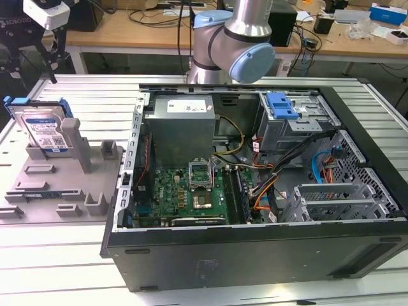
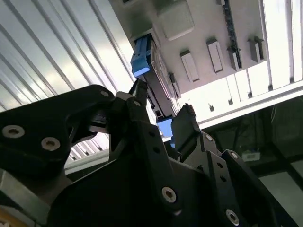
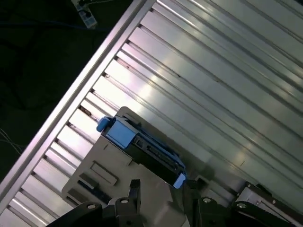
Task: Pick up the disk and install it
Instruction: 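Pick up the disk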
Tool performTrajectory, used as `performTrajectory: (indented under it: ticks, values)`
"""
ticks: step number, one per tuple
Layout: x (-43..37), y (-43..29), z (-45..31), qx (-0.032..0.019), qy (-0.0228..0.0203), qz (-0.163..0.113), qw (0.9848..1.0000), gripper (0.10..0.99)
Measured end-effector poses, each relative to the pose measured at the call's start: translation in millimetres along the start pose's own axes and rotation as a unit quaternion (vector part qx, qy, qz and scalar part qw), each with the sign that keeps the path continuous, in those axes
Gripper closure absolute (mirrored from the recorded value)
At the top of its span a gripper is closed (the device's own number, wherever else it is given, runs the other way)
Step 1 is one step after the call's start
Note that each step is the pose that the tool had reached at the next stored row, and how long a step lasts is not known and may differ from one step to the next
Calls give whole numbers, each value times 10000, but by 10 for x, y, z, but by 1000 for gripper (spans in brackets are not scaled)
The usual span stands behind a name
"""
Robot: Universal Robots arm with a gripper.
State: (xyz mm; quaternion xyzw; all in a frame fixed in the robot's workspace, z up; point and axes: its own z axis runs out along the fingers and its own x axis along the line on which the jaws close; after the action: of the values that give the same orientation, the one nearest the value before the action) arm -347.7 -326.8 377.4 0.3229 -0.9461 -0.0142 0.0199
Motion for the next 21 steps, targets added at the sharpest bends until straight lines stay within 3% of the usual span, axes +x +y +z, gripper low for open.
performTrajectory:
  ticks: [2,5,7,12,15,17,18,20,21]
  values:
    - [0,0,8,8,11,-258,9997,604]
    - [0,-1,20,22,30,-674,9977,604]
    - [-1,-1,25,31,40,-894,9960,525]
    - [0,-1,35,65,74,-1413,9899,525]
    - [-1,-2,42,116,95,-1804,9835,525]
    - [-1,-2,48,153,96,-2086,9778,525]
    - [-1,-2,51,161,94,-2149,9765,525]
    - [-1,-2,58,191,93,-2420,9700,525]
    - [-2,-3,60,200,92,-2502,9679,525]
